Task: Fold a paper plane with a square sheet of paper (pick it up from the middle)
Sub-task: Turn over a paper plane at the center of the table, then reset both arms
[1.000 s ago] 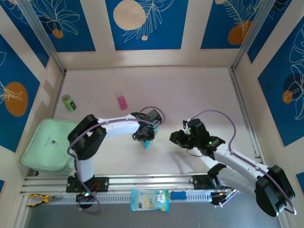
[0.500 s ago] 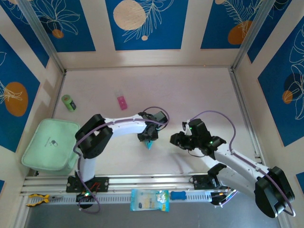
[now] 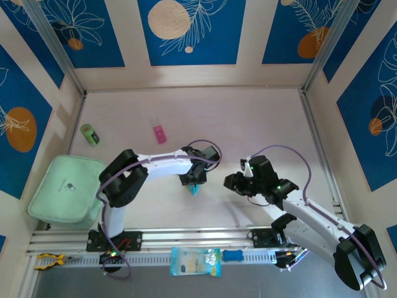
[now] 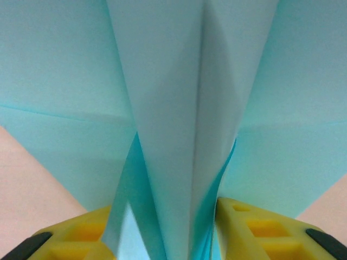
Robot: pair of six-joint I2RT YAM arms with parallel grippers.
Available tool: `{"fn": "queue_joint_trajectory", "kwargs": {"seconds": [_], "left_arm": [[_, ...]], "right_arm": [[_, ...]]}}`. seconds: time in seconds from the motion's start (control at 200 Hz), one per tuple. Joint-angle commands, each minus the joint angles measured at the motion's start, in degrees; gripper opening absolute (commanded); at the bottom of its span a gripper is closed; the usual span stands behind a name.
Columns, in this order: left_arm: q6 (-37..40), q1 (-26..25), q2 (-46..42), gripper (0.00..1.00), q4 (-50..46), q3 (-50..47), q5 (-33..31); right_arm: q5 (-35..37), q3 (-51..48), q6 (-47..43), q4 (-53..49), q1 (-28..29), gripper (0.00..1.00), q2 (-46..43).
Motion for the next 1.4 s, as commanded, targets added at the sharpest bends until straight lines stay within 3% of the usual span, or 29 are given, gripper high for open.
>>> {"fn": "queue_joint_trajectory", "kwargs": {"seconds": [0.0, 0.315, 0.515, 0.67, 0.785, 0.885, 0.945, 1.055, 1.15, 1.28, 1.32, 1.395], "left_arm": [[1.60, -0.60, -3.14, 0.41, -2.28, 0.64, -1.70], [2.89, -0.61, -8.09, 0.44, -1.01, -1.04, -1.35], [4.11, -0.63, -15.89, 0.45, 1.13, -4.91, -3.14], [8.88, -0.20, -27.47, 0.55, 5.70, -11.80, -11.82], [16.82, 3.65, -35.88, 0.72, 9.82, -17.95, -18.12], [26.06, 11.74, -40.38, 1.00, 15.26, -22.72, -20.13], [31.45, 17.66, -40.95, 1.00, 18.87, -24.42, -20.42], [41.24, 26.64, -39.31, 1.00, 25.12, -24.97, -21.73], [51.61, 31.00, -37.65, 1.00, 34.31, -27.33, -23.14], [64.10, 35.15, -35.24, 1.00, 51.70, -34.90, -19.56], [65.38, 36.55, -34.19, 0.99, 55.17, -36.81, -18.07], [65.59, 39.69, -32.08, 1.00, 58.03, -38.79, -13.88]], "right_arm": [[-0.96, 0.74, -0.88, -2.58, -0.37, 0.24, -1.07], [0.00, 2.21, -1.38, -5.47, -0.95, 0.24, -2.07], [3.82, 5.77, -4.87, -11.24, -3.04, 0.27, -3.83], [17.78, 11.43, -10.67, -17.95, -5.01, 0.45, -4.55], [29.60, 14.48, -17.48, -17.17, -7.02, 0.62, -2.92], [37.10, 14.06, -28.10, -9.31, -8.94, 0.69, 0.17], [39.35, 13.55, -32.79, -4.38, -11.46, 0.76, 3.15], [38.93, 11.66, -39.51, 7.20, -17.59, 0.77, 11.70], [37.63, 10.25, -43.32, 15.82, -21.03, 0.77, 19.14], [28.06, 5.98, -45.57, 33.07, -24.26, 0.77, 25.34], [24.89, 3.88, -47.31, 41.10, -24.42, 0.76, 26.90], [20.98, 4.27, -49.78, 44.09, -24.76, 0.75, 28.67]]}}
